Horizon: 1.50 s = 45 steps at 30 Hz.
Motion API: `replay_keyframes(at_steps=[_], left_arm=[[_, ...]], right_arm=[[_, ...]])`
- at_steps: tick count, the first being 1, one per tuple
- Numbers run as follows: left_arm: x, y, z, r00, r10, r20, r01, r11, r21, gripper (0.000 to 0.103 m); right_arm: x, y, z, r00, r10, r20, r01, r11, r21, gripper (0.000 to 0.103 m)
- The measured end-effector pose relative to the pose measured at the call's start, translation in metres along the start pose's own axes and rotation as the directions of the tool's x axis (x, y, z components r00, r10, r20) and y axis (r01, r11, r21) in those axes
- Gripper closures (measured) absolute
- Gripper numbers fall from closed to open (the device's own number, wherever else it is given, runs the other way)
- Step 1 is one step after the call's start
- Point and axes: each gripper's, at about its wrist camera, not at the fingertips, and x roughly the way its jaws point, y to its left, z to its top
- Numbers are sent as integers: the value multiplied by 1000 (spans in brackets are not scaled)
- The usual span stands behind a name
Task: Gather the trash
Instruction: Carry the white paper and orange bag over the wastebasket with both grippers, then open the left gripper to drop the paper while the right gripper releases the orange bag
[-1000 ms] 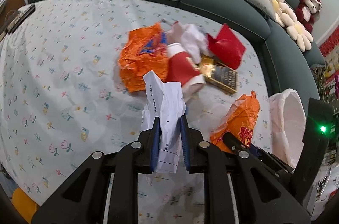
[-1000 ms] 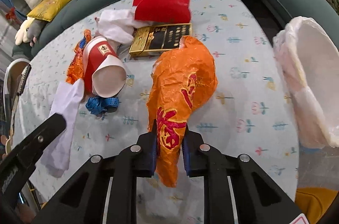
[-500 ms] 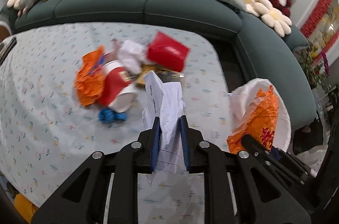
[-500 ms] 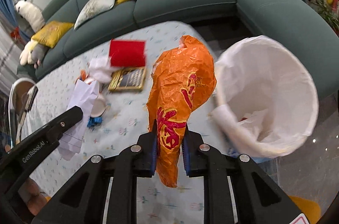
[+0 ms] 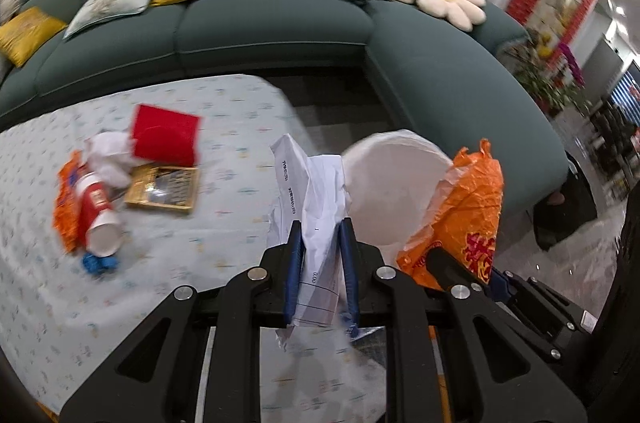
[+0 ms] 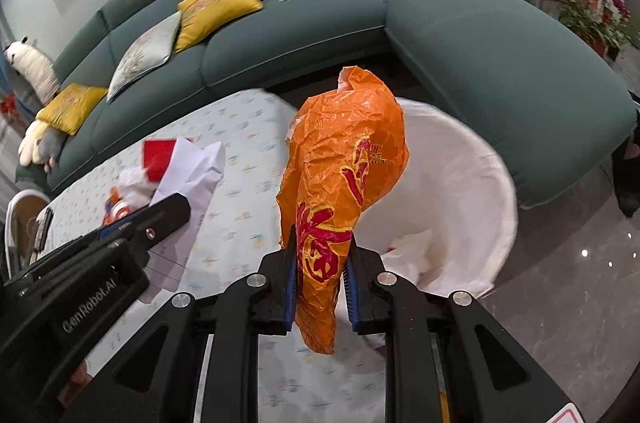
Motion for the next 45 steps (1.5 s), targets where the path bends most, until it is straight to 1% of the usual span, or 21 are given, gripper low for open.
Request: replay_keyframes(at_steps=[3, 8, 13, 19, 23, 24, 25, 28, 42, 45], left_arm=[[13, -22, 3, 999, -32, -14, 32, 999, 24, 85], [33, -51, 5, 998, -53, -35, 56, 997, 62, 84], [50, -66, 6, 995, -71, -67, 75, 995, 72, 84], [63, -76, 7, 993, -75, -89, 83, 993, 84, 82], [68, -77, 7, 994, -65, -90, 72, 994, 83, 80], [68, -76, 8, 994, -61, -89, 69, 994, 81, 77], [68, -75, 8, 995, -56, -86, 63, 995, 79, 70], [68, -72, 10, 996, -52, -77, 58, 996, 69, 63], [64, -49, 15, 998, -31, -63, 33, 999, 37, 63], [63, -44, 16, 998, -20, -59, 22, 999, 29, 59]], right_arm=[[-1, -18, 4, 1000, -17, 11, 17, 1000, 22, 84], [-1, -50, 9, 999, -49, 20, 47, 997, 59, 84], [3, -71, 16, 997, -71, 25, 69, 994, 82, 84], [7, -84, 20, 997, -77, 25, 75, 993, 94, 84], [13, -83, 20, 997, -80, 15, 78, 992, 94, 84], [13, -83, 20, 997, -80, 14, 78, 992, 95, 84], [15, -83, 20, 997, -81, 11, 79, 992, 94, 84], [18, -81, 21, 997, -83, 7, 82, 992, 92, 83], [25, -72, 26, 997, -78, -2, 78, 995, 63, 79], [26, -69, 27, 997, -78, -2, 78, 995, 58, 79]])
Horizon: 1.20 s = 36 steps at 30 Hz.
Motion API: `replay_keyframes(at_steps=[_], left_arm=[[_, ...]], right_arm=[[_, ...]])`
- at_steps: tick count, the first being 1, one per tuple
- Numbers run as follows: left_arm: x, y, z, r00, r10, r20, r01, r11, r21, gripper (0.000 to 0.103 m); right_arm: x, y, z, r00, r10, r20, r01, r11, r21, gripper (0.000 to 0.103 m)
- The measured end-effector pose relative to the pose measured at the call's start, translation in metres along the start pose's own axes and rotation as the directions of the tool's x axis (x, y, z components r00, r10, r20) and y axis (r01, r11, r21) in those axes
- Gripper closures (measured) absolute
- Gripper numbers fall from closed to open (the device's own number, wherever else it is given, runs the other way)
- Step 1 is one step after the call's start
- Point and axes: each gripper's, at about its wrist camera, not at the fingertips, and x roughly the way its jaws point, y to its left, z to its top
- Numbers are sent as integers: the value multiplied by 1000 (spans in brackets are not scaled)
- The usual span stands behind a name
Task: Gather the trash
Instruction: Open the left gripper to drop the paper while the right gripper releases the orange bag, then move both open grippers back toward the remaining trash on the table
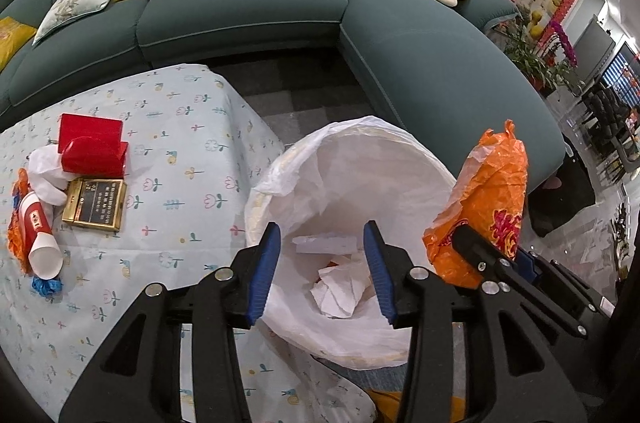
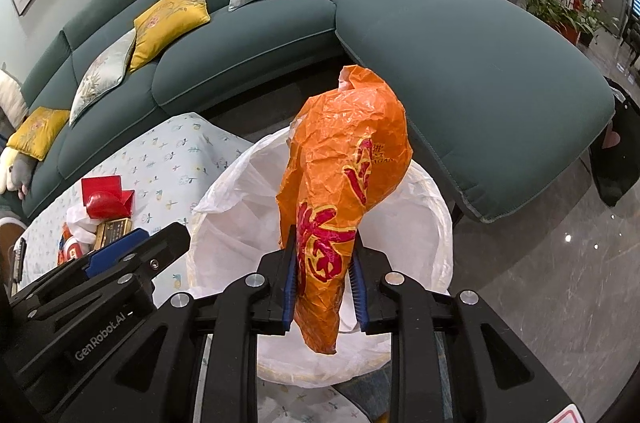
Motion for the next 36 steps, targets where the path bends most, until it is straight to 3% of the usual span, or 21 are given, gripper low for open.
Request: replay_keyframes(at_steps=[2, 6, 12, 23, 26, 36], left_arm=[[-2, 4, 0, 1000, 9, 7, -9, 1000, -6, 56], [-5, 13, -1, 1000, 28, 13, -28, 999, -21, 51], [-10, 31, -2, 998, 54, 19, -53, 997, -58, 45], [-24, 66, -5, 997, 79, 26, -75, 990, -119, 44], [-27, 76, -7, 996, 89, 27, -85, 986, -144, 39], [-39, 134, -18, 989, 144, 14, -137, 962, -238, 39]], right_arm=[[0, 2, 1, 1000, 0, 1, 0, 1000, -7, 78], [0, 8, 2, 1000, -8, 7, 8, 1000, -19, 60], [-1, 18, 5, 999, -36, 20, 37, 998, -41, 45], [-7, 41, 12, 998, -44, 39, 46, 997, -63, 41], [-11, 51, 12, 999, -32, 44, 35, 997, -73, 41], [-13, 99, 2, 1000, 21, 21, -18, 989, -144, 41]])
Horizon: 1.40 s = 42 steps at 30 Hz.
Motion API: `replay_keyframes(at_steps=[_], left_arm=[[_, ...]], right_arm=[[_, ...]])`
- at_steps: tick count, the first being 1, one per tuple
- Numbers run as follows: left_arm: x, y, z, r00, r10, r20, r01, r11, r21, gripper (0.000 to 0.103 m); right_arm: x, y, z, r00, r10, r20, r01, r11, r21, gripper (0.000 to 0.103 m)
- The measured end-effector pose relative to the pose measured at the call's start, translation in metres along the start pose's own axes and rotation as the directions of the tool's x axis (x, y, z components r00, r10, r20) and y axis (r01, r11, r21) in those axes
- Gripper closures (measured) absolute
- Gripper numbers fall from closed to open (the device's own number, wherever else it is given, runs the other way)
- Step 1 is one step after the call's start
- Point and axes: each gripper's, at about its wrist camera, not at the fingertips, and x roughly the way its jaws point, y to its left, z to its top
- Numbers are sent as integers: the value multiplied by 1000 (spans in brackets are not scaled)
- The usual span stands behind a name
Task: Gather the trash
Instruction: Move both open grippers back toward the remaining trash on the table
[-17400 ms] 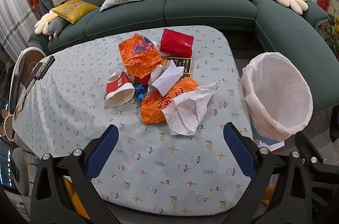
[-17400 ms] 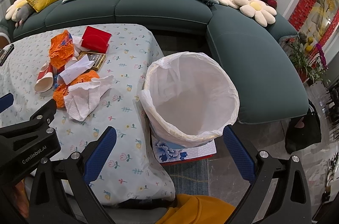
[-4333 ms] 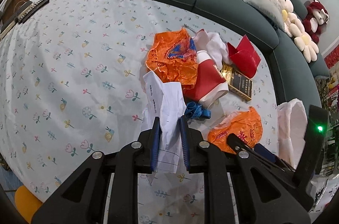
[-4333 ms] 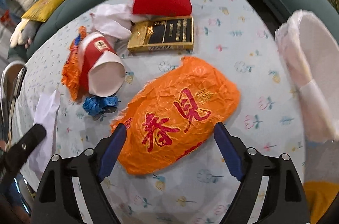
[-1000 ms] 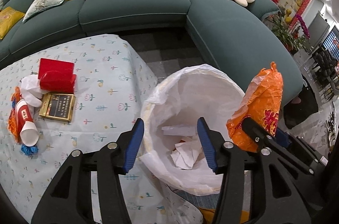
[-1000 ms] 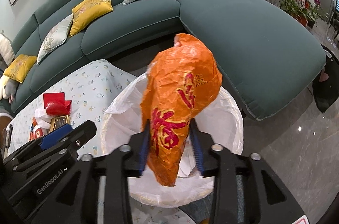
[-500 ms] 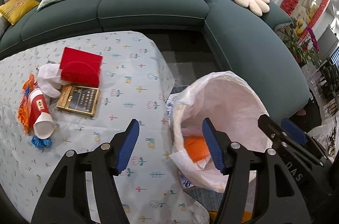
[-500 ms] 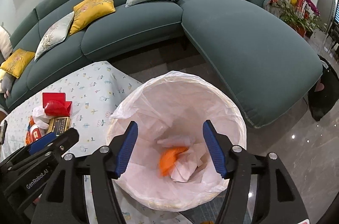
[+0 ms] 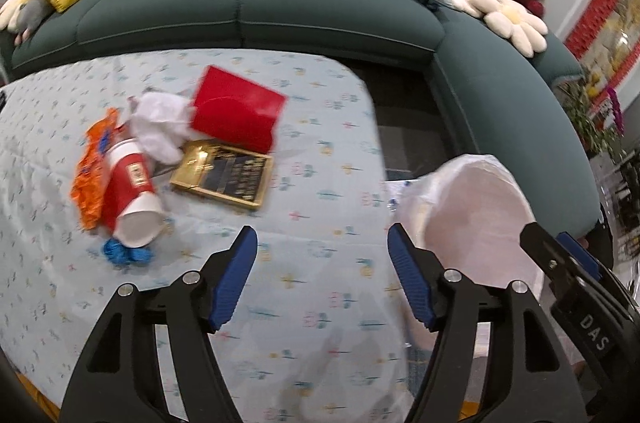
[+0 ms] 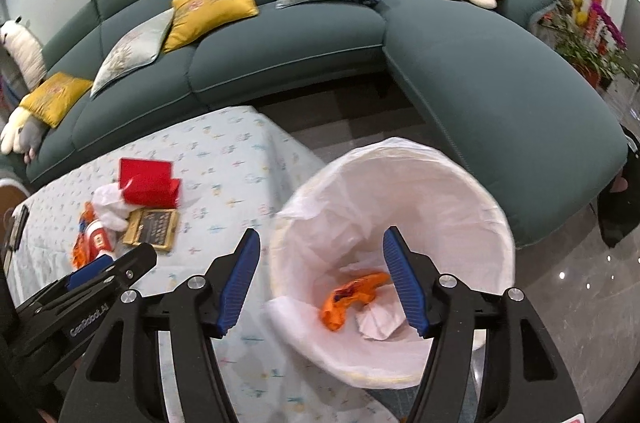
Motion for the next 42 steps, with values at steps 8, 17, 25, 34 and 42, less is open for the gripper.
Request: replay_keyframes(at_steps=[8, 17, 25, 34, 42], left_arm=[[-3, 69, 2, 997, 75, 8, -74, 993, -97, 31], [0, 145, 9, 985, 173, -5, -171, 966, -196, 29], [19, 198, 20, 978, 203, -53, -210, 932, -296, 29], [52, 220, 41, 982, 158, -104, -181, 945, -274, 32], [51, 235, 38, 992, 84, -90, -108, 943, -316, 52]], right_arm=[[5, 54, -8, 998, 51, -29, -53, 996, -69, 41], [21, 110, -12, 993, 97, -64, -104, 986, -131, 41], [43, 155, -17, 985, 129, -112, -146, 975, -166, 41], [67, 194, -27, 971, 166, -171, -198, 962, -190, 41], [85, 230, -37, 951, 210, -226, -261, 938, -230, 41]])
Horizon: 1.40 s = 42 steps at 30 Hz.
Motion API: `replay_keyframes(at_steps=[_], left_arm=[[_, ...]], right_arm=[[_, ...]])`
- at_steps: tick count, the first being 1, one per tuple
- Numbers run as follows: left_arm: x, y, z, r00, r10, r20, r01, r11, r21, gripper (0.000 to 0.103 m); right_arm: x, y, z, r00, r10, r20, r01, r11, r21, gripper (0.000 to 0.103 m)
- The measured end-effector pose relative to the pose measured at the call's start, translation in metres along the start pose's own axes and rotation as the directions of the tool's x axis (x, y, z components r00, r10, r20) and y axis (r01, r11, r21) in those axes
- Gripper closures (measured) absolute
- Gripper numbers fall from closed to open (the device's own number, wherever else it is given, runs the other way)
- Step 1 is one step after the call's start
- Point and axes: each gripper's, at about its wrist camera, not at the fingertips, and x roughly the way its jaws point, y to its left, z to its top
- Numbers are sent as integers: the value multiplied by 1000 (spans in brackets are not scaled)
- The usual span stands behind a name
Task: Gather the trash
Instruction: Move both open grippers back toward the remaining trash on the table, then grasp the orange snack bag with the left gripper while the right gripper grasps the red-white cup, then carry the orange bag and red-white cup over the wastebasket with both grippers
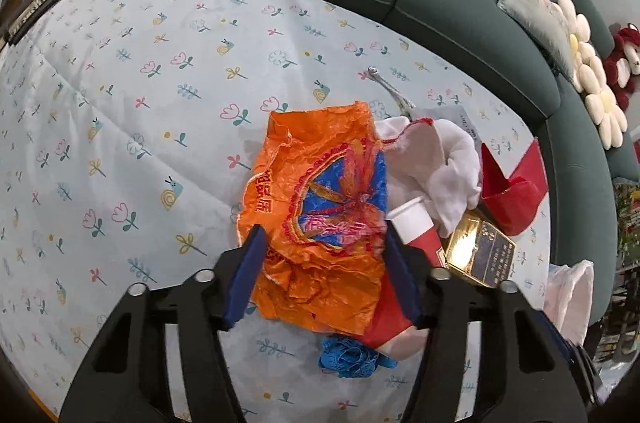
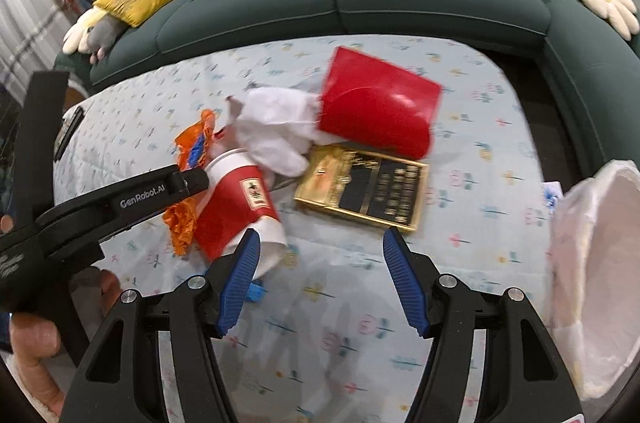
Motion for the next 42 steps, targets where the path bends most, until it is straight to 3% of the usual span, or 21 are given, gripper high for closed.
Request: replay_keyframes(at_steps=[3, 4, 6, 10, 13, 15, 21, 31, 42], left_arm=[[-8, 5, -2, 1000, -5, 18, 5, 1000, 16, 58], [-11, 6, -2, 1000, -9, 23, 9, 1000, 16, 71], [-15, 12, -4, 999, -35, 18, 34, 999, 17, 87], [-17, 20, -5, 999, -37, 17, 37, 999, 8, 94], [-20, 26, -7, 999, -40, 22, 40, 999, -6, 94], [-21, 27, -8, 999, -39, 25, 39, 999, -7, 95], [-28, 20, -11, 999, -3, 44, 2, 1000, 31, 95], [-51, -18, -23, 997, -13, 72, 6, 995, 100, 95], [-86, -87, -48, 993, -64, 103, 42, 978, 206, 96]], right_arm=[[11, 11, 2, 1000, 26, -14, -26, 1000, -13, 41], [15, 15, 3, 999, 35, -21, -35, 999, -16, 41], [23, 22, 5, 998, 50, -31, -51, 999, -20, 41], [39, 31, 7, 996, 69, -60, -70, 997, -19, 41], [50, 37, 7, 994, 75, -77, -76, 997, -21, 43], [54, 39, 7, 994, 65, -87, -68, 997, -29, 55], [49, 40, 4, 995, 70, -70, -73, 997, -33, 65], [8, 18, -4, 998, 66, -19, -66, 998, 8, 70], [-60, -33, -10, 995, 35, 98, -44, 995, 85, 70]])
